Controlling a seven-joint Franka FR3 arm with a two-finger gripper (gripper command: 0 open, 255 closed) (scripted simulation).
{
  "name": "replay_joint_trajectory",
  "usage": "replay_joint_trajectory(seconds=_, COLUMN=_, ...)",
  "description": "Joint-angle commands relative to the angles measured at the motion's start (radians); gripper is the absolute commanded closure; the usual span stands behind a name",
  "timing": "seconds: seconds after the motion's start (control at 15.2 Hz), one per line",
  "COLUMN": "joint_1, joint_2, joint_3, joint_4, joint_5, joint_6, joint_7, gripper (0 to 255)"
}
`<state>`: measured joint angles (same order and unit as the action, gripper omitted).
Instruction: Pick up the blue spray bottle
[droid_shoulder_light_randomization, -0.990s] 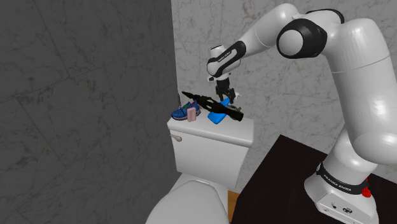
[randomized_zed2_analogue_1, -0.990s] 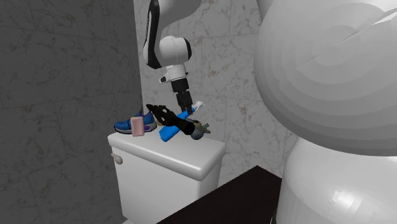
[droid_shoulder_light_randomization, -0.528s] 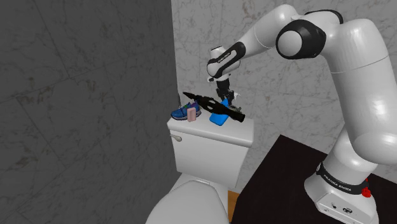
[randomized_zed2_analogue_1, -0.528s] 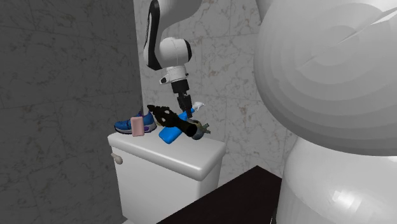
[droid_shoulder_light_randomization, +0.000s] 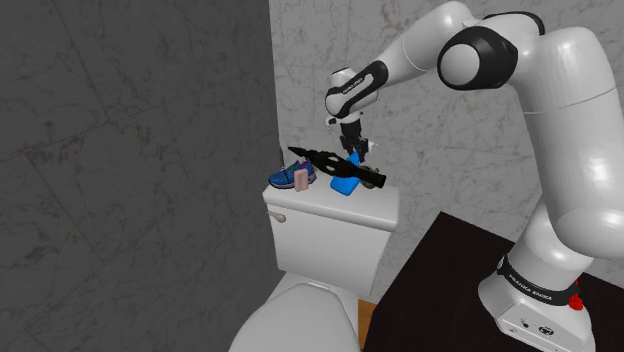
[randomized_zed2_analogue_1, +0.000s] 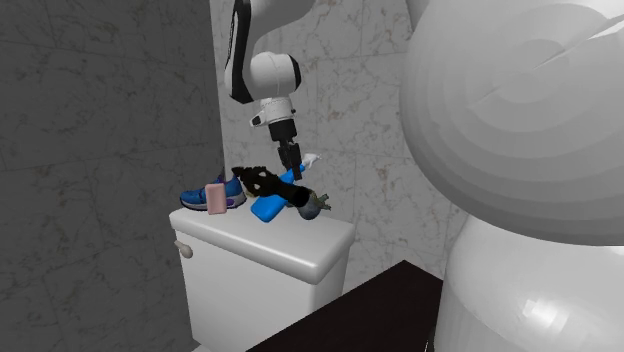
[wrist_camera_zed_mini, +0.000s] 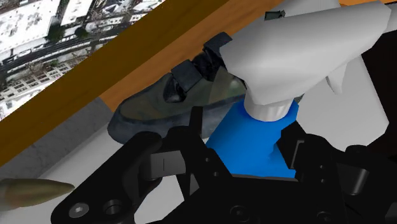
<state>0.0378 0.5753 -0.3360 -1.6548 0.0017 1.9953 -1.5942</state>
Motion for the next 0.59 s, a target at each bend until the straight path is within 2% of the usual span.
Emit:
replay_joint_trajectory(seconds=0.0, joint_1=0.0, joint_2=-0.012, joint_3=-0.002, joint_4=0.011, joint_5=-0.003, joint_6=-0.021, joint_7=-0.002, gripper=255)
replay_joint_trajectory(seconds=0.53, joint_1=0.006, joint_2=-0.062, joint_3=-0.011, joint_4=0.046, joint_5=-0.016, joint_6=-0.105, joint_7=-0.006, gripper=255)
